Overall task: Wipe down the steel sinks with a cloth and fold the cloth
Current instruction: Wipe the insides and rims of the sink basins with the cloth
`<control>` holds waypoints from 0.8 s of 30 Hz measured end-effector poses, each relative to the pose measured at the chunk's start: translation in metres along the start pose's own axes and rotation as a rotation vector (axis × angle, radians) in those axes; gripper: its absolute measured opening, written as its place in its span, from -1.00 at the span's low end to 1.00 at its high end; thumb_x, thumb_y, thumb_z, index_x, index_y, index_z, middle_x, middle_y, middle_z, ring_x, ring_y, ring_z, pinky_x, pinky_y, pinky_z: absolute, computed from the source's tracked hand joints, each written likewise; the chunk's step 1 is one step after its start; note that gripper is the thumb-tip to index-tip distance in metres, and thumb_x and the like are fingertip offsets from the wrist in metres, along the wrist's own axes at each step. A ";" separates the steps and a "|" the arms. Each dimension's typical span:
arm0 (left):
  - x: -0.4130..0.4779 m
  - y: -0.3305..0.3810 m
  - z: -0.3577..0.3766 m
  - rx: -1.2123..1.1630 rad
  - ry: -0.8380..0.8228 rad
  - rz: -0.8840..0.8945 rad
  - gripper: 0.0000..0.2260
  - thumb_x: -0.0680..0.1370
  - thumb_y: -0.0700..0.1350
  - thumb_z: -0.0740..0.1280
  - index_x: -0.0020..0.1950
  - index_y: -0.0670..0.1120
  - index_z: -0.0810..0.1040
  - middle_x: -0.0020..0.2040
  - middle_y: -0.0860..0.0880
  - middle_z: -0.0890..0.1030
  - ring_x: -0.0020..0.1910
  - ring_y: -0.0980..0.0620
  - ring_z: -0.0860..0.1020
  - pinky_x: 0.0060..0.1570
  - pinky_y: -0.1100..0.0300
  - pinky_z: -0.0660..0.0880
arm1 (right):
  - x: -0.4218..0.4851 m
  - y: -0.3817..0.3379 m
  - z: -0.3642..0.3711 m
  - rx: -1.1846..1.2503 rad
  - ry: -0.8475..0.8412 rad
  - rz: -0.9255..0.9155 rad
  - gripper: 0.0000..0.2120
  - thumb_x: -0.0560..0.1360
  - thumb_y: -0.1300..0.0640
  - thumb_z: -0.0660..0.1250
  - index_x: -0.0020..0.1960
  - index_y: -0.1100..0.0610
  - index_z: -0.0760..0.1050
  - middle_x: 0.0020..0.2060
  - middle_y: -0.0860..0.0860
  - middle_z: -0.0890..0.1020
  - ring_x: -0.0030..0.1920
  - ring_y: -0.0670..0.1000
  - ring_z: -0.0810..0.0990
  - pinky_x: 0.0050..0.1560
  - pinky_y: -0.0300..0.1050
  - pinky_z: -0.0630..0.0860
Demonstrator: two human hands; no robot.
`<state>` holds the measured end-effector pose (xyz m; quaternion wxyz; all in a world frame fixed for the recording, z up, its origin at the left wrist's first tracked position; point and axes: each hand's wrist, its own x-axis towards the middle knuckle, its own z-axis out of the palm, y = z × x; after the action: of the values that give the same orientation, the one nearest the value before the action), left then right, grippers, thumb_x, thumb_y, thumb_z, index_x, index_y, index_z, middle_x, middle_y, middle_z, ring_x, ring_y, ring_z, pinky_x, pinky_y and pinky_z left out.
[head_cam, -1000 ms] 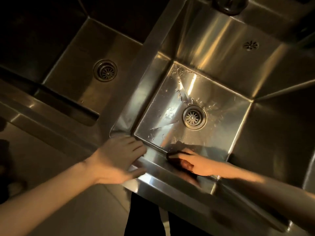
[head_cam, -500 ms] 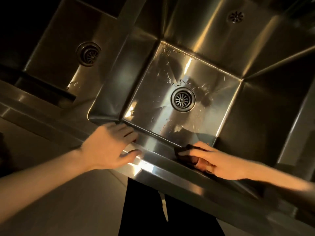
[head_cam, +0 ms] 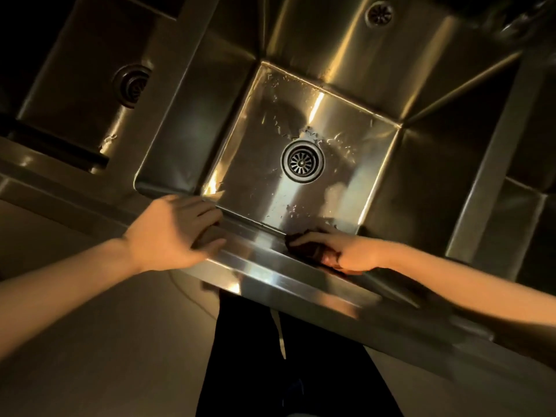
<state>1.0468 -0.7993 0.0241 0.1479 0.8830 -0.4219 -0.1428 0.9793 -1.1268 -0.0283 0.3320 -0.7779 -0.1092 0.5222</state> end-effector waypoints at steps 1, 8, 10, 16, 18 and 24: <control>0.000 -0.001 0.001 -0.004 0.017 0.003 -0.68 0.48 0.12 0.23 -0.13 -0.12 0.60 -0.21 -0.01 0.59 -0.20 -0.01 0.56 -0.23 0.10 0.47 | -0.024 -0.002 -0.005 0.040 -0.022 -0.025 -0.44 0.53 0.25 0.17 0.42 -0.22 0.24 0.34 -0.05 0.29 0.35 -0.06 0.25 0.43 -0.17 0.14; 0.000 -0.002 0.005 0.031 0.048 0.007 -0.66 0.48 0.12 0.21 -0.11 -0.13 0.61 -0.20 -0.03 0.60 -0.24 -0.07 0.58 -0.22 0.08 0.46 | 0.014 0.034 0.013 0.128 -0.126 0.250 -0.38 0.52 0.44 0.05 0.41 -0.11 0.28 0.24 -0.08 0.44 0.23 0.00 0.40 0.19 -0.21 0.38; 0.000 -0.002 0.003 0.046 0.035 0.015 -0.67 0.46 0.11 0.22 -0.12 -0.12 0.60 -0.21 -0.03 0.59 -0.26 -0.07 0.58 -0.24 0.10 0.45 | 0.036 0.048 0.023 0.087 -0.099 0.227 -0.65 0.62 0.29 0.05 0.32 0.05 0.39 0.02 -0.10 0.51 0.00 -0.06 0.46 -0.06 -0.35 0.35; 0.000 -0.002 0.001 -0.009 0.005 -0.002 -0.69 0.49 0.14 0.23 -0.11 -0.08 0.59 -0.21 0.00 0.58 -0.24 -0.03 0.57 -0.22 0.11 0.46 | 0.026 0.055 0.030 0.269 -0.137 0.321 -0.55 0.57 0.33 0.09 0.34 -0.04 0.42 0.21 0.08 0.51 0.15 0.09 0.52 0.12 -0.14 0.46; -0.002 -0.002 0.003 -0.039 0.008 -0.014 -0.68 0.49 0.15 0.23 -0.11 -0.08 0.59 -0.22 0.00 0.57 -0.24 -0.03 0.56 -0.22 0.07 0.48 | 0.015 0.044 0.014 0.172 -0.142 0.287 -0.39 0.52 0.45 0.04 0.38 -0.12 0.30 0.28 -0.01 0.44 0.22 -0.03 0.47 0.07 -0.32 0.40; 0.001 -0.003 0.005 0.010 0.012 0.002 -0.59 0.48 0.20 0.14 -0.10 -0.09 0.60 -0.22 -0.02 0.61 -0.25 -0.06 0.59 -0.26 0.04 0.53 | -0.126 -0.015 -0.001 0.014 0.105 -0.100 -0.41 0.53 0.32 0.19 0.38 -0.25 0.28 0.28 -0.18 0.25 0.28 -0.30 0.23 0.25 -0.50 0.14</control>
<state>1.0471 -0.7994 0.0180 0.1465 0.8842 -0.4225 -0.1351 0.9289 -1.1806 0.0748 0.3683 -0.7955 -0.1266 0.4642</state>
